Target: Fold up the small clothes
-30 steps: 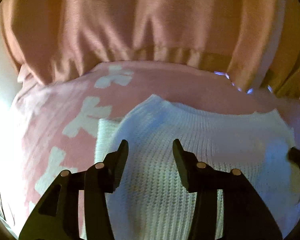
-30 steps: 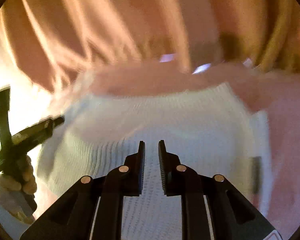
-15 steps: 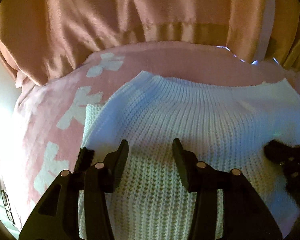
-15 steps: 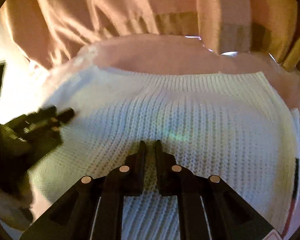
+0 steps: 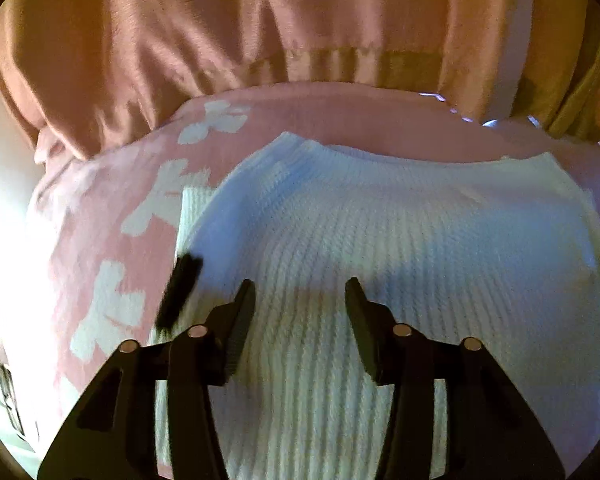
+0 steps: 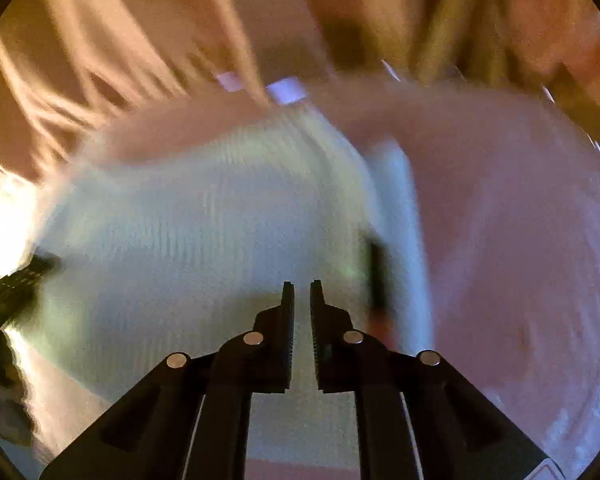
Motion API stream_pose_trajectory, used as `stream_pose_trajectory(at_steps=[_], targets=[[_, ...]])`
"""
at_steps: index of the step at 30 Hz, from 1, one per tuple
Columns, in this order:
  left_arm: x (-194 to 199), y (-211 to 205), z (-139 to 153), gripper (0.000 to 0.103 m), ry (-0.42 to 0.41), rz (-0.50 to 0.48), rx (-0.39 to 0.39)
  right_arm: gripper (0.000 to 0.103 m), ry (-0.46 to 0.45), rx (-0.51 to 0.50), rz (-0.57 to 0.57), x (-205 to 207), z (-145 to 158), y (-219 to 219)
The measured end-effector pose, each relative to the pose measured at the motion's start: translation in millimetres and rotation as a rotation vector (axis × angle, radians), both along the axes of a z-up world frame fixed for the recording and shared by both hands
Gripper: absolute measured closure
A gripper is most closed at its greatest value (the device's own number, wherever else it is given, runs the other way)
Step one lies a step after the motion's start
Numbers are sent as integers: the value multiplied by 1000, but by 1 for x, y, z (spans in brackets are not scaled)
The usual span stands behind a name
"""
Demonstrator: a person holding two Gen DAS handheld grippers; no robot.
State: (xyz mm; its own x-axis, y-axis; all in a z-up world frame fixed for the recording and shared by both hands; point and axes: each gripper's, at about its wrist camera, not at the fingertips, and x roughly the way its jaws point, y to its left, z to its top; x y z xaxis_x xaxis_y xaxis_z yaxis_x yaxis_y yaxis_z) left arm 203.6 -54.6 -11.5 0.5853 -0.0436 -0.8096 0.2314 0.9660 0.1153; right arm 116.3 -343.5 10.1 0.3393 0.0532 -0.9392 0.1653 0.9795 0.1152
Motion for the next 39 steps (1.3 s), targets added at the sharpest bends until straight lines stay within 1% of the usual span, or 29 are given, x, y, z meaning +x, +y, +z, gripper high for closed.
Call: stream_pose_trajectory(at_steps=[1,2,3,4,5,7,10,13,14,15,16,17,19,20,21,22,23,24,25,27,28,29,30,31,33,34,36,38,39], targets=[[-8,2,-4,50,11,-2,3,102,31,2,-3,-5,-9,-5],[-10,4,-6,50,24,-5,9,101,12,31,1,-13,-5,-12],[-15,6,-11,50,38,-5,11,100,-8,34,-3,-18,3,-15],[-20,9,-14,49,36,0,8,93,-66,32,-5,-28,18,-17],[-25,12,-13,48,29,7,6,90,-101,13,-10,-38,26,-19],[-36,18,-9,42,26,22,-12,65,-102,-2,-17,-51,26,-22],[-47,31,-9,39,45,55,-71,65,-60,31,4,-58,15,-21],[-54,33,-15,37,61,73,-74,60,-32,-5,35,-63,4,-13],[-55,32,-16,37,59,73,-68,63,-21,3,35,-63,-1,-14],[-55,29,-17,37,55,73,-57,81,-16,25,37,-68,-4,-17],[-55,27,-16,37,53,68,-54,96,-9,52,44,-71,-7,-17],[-58,25,-15,37,53,63,-58,97,-15,74,47,-71,-3,-19],[-61,26,-10,37,46,54,-77,97,-56,44,49,-75,12,-22],[-63,29,-6,37,39,54,-91,97,-84,37,31,-78,22,-30],[-64,34,-1,37,30,61,-113,97,-87,41,12,-80,24,-37],[-63,41,3,37,24,78,-137,97,-61,48,-1,-80,16,-45],[-62,46,5,37,22,95,-150,96,-12,64,3,-78,1,-48],[-58,54,6,37,27,120,-166,93,30,85,11,-77,-13,-46],[-54,60,6,37,41,139,-190,88,19,74,15,-77,-15,-42],[-48,70,5,37,68,163,-232,86,-7,59,27,-74,-3,-38],[-46,73,4,37,76,176,-251,84,-59,88,0,-76,11,-40],[-46,76,4,37,80,186,-265,80,-99,111,-23,-77,20,-44],[-47,77,5,37,76,189,-264,64,-120,114,-37,-78,25,-46],[-49,78,9,37,54,198,-258,54,-136,99,-53,-76,28,-48],[-53,82,17,35,8,191,-261,53,-116,90,-63,-71,22,-49],[-53,86,20,27,-12,201,-254,53,-90,109,-70,-65,13,-50],[-49,97,20,24,-28,253,-244,53,-35,174,-82,-52,-3,-54],[-38,113,11,24,16,328,-269,52,-12,221,-102,-48,-17,-56],[-32,122,3,24,58,356,-303,51,-5,245,-106,-46,-21,-56]])
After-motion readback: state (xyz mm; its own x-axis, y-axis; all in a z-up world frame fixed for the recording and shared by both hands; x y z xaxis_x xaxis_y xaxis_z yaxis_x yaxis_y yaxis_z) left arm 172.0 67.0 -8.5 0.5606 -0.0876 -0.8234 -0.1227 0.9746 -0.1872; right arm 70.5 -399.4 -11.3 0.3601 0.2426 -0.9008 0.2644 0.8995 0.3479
